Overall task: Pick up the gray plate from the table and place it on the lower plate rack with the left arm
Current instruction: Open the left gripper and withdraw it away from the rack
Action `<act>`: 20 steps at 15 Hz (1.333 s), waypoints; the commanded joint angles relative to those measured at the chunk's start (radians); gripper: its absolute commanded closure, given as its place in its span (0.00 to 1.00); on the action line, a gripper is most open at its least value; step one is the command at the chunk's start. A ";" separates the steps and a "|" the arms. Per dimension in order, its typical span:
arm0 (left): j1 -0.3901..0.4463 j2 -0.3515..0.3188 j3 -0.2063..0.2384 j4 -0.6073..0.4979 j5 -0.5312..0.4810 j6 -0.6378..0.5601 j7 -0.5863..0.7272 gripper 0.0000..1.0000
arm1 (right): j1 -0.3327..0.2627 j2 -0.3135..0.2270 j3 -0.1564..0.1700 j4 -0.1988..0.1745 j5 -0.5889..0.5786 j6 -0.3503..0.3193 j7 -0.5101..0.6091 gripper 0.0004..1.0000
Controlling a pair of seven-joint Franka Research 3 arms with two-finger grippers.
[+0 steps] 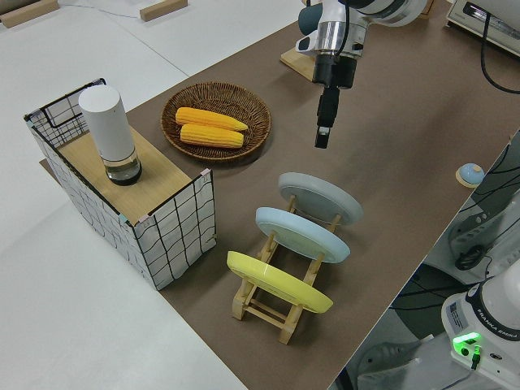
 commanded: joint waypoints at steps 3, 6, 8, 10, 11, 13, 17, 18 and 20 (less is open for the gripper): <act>0.003 -0.056 -0.053 0.015 -0.145 0.120 0.022 0.01 | -0.015 -0.005 0.007 0.006 0.004 -0.015 -0.003 0.01; 0.008 -0.101 -0.053 0.013 -0.276 0.208 0.098 0.01 | -0.015 -0.005 0.007 0.006 0.004 -0.015 -0.003 0.01; 0.012 -0.122 -0.053 0.019 -0.356 0.221 0.201 0.01 | -0.015 -0.005 0.007 0.006 0.004 -0.015 -0.003 0.01; 0.012 -0.145 -0.053 0.023 -0.400 0.241 0.259 0.01 | -0.015 -0.005 0.007 0.006 0.004 -0.015 -0.003 0.01; 0.012 -0.150 -0.053 0.024 -0.413 0.251 0.278 0.01 | -0.015 -0.005 0.007 0.006 0.002 -0.015 -0.003 0.01; 0.012 -0.164 -0.053 0.023 -0.426 0.295 0.342 0.01 | -0.013 -0.005 0.007 0.006 0.004 -0.015 -0.003 0.01; 0.029 -0.200 -0.053 0.029 -0.532 0.283 0.382 0.01 | -0.015 -0.005 0.007 0.006 0.002 -0.015 -0.002 0.01; 0.029 -0.208 -0.051 0.038 -0.537 0.268 0.420 0.01 | -0.015 -0.005 0.007 0.006 0.004 -0.015 -0.003 0.01; 0.029 -0.211 -0.051 0.076 -0.549 0.196 0.473 0.01 | -0.015 -0.005 0.007 0.006 0.002 -0.015 -0.003 0.01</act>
